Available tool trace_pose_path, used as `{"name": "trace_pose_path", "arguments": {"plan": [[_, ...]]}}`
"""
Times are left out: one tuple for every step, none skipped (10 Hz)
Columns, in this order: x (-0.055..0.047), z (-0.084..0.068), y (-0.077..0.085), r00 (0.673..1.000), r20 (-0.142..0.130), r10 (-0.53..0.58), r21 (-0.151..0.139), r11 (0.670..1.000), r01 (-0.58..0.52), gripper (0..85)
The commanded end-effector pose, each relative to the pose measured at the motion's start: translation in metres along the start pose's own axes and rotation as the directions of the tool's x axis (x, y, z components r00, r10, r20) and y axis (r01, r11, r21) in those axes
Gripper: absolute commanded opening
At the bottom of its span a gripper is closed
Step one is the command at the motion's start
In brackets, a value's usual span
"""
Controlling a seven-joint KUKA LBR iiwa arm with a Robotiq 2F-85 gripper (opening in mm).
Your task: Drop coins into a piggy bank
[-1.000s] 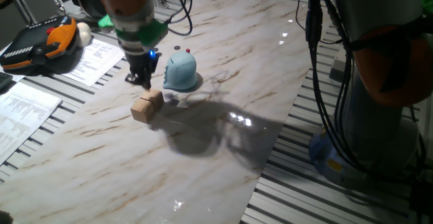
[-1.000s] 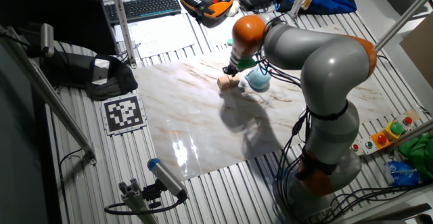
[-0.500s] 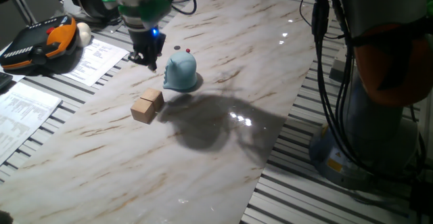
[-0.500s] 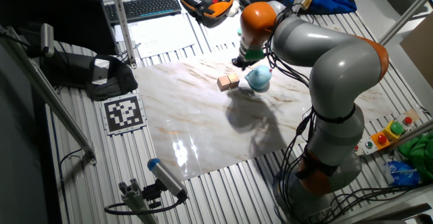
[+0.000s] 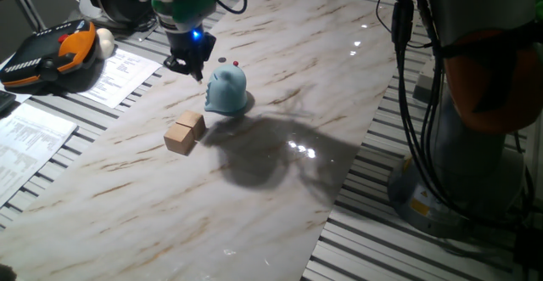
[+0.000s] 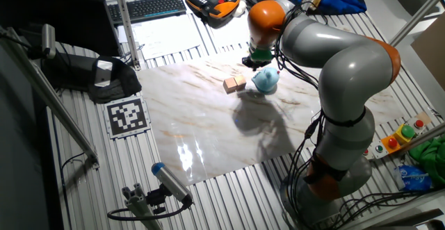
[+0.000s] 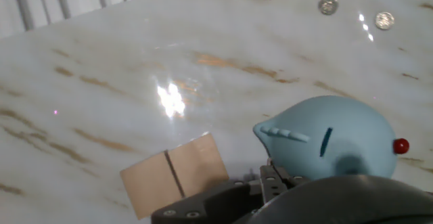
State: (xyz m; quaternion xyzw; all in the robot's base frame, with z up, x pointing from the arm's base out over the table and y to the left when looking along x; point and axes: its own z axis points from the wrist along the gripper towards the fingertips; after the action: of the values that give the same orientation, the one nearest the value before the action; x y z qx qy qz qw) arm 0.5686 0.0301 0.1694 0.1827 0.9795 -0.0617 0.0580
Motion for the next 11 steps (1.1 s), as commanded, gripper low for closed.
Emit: {"name": "trace_pose_path", "arguments": {"plan": [[-0.001,0.000,-0.003,0.990,-0.004,0.142,0.028,0.989,-0.142,0.0],[-0.001,0.001,-0.006,0.987,0.010,0.159,0.041,0.986,-0.159,0.0],[-0.001,0.002,-0.009,0.985,0.022,0.173,0.056,0.983,-0.174,0.0],[-0.002,0.004,-0.011,0.981,0.028,0.192,0.060,0.979,-0.193,0.0],[-0.003,0.005,-0.013,0.980,0.026,0.199,0.062,0.978,-0.201,0.0],[-0.003,0.005,-0.014,0.979,0.011,0.204,0.056,0.977,-0.205,0.0],[-0.003,0.004,-0.015,0.976,-0.001,0.219,0.058,0.974,-0.219,0.0],[-0.003,0.005,-0.016,0.973,-0.003,0.230,0.057,0.972,-0.229,0.0],[-0.003,0.005,-0.018,0.968,0.006,0.252,0.067,0.965,-0.252,0.0],[-0.003,0.006,-0.019,0.959,0.019,0.282,0.079,0.956,-0.282,0.0],[-0.004,0.006,-0.020,0.955,0.030,0.296,0.091,0.950,-0.298,0.0]]}}
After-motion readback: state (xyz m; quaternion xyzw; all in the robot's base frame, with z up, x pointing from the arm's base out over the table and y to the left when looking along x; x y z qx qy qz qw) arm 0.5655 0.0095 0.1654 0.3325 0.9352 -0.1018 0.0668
